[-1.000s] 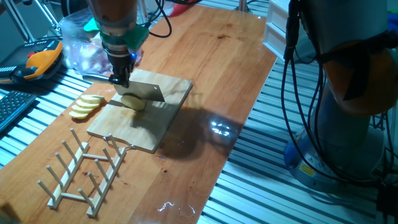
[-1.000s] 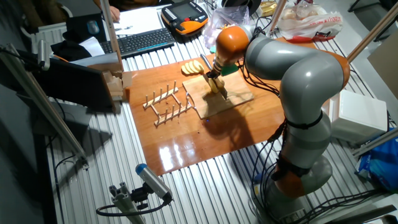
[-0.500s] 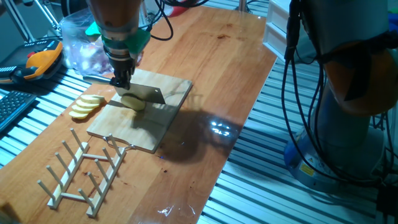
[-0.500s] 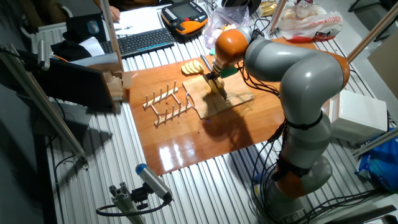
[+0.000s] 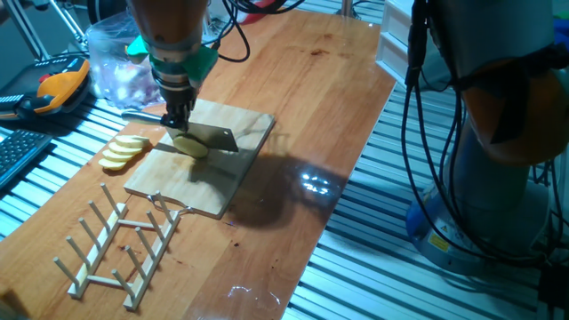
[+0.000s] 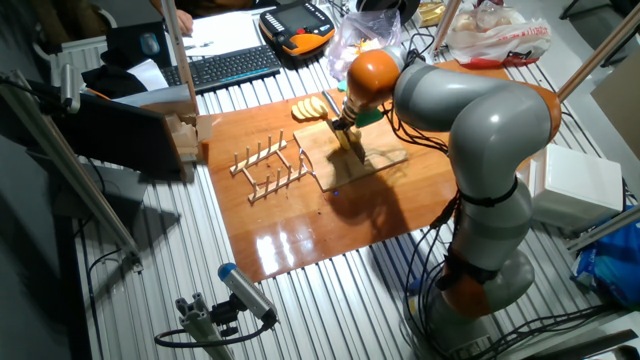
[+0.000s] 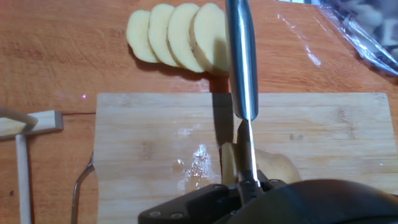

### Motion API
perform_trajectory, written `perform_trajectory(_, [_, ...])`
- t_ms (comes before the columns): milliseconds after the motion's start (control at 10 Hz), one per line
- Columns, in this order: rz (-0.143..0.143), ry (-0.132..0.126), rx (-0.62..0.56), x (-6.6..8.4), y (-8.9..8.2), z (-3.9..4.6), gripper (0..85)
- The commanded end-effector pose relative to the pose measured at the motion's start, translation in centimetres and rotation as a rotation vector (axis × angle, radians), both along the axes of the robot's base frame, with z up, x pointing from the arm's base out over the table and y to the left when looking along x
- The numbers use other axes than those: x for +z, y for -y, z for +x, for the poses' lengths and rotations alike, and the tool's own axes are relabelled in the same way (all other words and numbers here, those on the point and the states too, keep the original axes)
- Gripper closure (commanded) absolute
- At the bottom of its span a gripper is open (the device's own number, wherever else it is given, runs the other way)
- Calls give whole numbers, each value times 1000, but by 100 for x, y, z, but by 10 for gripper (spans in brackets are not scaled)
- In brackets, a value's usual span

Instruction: Chop the potatoes

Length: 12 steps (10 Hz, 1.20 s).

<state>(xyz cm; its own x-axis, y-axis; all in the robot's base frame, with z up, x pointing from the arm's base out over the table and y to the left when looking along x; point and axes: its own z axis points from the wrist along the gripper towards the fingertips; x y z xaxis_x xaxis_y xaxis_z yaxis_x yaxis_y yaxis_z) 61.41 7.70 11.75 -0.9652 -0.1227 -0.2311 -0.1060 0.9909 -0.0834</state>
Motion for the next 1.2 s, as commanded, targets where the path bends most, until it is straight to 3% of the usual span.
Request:
perform_trajectory(0, [2, 1, 0, -15, -2, -6, 850])
perform_trajectory(400, [5, 29, -4, -167, -15, -45, 850])
perform_trajectory(1100, [31, 43, -5, -238, 5, -79, 850])
